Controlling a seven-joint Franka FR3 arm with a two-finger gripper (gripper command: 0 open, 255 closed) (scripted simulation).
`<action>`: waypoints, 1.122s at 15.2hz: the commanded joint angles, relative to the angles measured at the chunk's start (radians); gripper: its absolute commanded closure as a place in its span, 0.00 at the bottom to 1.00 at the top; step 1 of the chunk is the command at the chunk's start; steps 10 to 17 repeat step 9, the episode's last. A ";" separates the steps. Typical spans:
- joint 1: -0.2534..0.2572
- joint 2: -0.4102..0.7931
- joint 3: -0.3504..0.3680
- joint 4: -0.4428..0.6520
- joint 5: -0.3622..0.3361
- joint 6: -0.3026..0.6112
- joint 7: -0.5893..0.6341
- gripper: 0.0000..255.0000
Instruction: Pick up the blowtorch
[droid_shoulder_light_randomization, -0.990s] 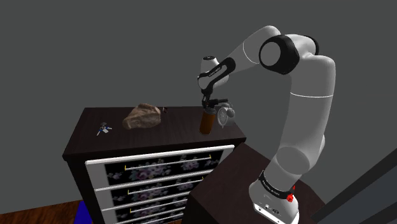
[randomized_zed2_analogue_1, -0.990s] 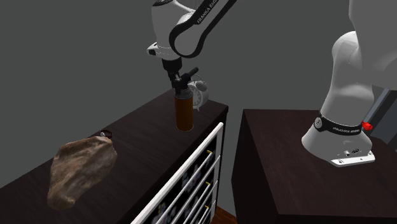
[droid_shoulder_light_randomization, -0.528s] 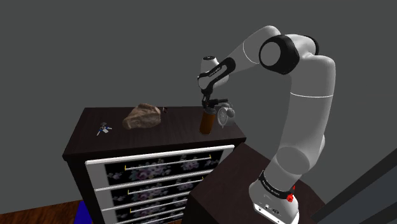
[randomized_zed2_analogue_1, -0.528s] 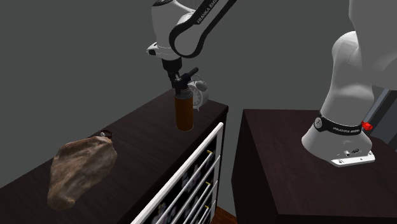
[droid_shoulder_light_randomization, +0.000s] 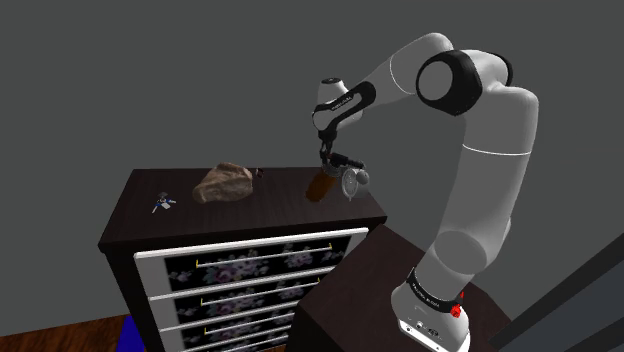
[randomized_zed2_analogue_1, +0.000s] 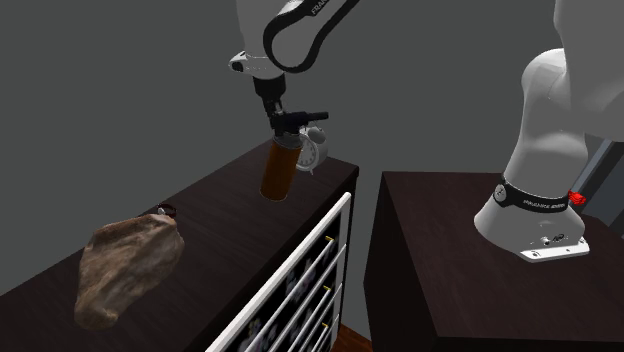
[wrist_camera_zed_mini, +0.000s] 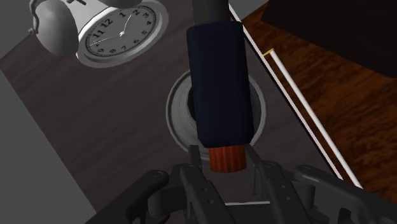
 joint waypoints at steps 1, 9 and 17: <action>0.003 -0.019 0.000 0.006 -0.001 -0.023 -0.001 1.00; 0.007 -0.064 0.000 0.033 -0.001 -0.094 -0.013 1.00; 0.007 -0.064 0.000 0.033 -0.001 -0.094 -0.013 1.00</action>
